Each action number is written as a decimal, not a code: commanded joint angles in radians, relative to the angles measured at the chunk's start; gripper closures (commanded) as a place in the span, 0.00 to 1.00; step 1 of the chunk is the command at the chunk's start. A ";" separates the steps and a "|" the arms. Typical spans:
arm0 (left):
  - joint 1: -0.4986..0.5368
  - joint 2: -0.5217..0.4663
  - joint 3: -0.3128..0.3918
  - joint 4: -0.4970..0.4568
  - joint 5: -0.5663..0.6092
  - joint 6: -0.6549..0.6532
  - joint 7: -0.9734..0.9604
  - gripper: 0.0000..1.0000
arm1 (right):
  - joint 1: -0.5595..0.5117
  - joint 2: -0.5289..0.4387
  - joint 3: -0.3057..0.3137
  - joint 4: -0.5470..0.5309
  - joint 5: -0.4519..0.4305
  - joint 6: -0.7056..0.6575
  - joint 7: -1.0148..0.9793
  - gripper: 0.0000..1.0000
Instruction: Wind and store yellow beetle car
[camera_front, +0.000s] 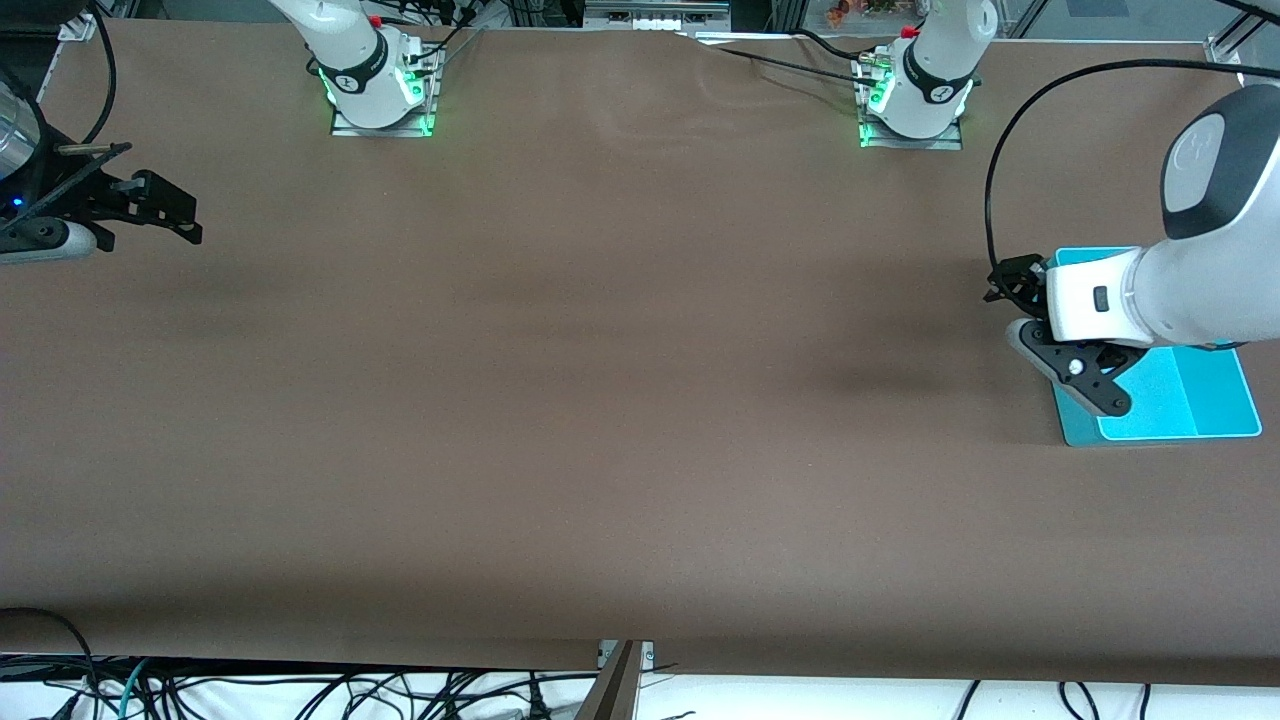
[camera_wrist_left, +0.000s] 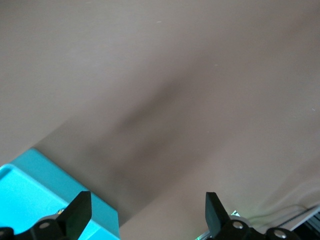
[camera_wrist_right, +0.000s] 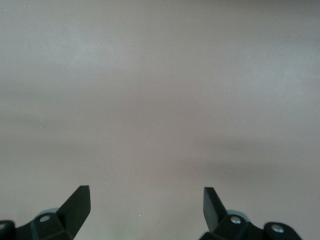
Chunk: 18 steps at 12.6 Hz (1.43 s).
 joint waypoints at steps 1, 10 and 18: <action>-0.050 -0.126 0.063 -0.097 -0.020 0.089 -0.205 0.00 | 0.001 0.006 0.000 0.027 -0.001 -0.023 0.004 0.00; -0.017 -0.413 0.101 -0.432 -0.065 0.283 -0.445 0.00 | 0.001 0.005 0.000 0.027 0.000 -0.027 0.010 0.00; -0.071 -0.404 0.144 -0.409 -0.063 0.268 -0.444 0.00 | 0.000 0.008 -0.002 0.025 0.002 -0.027 0.007 0.00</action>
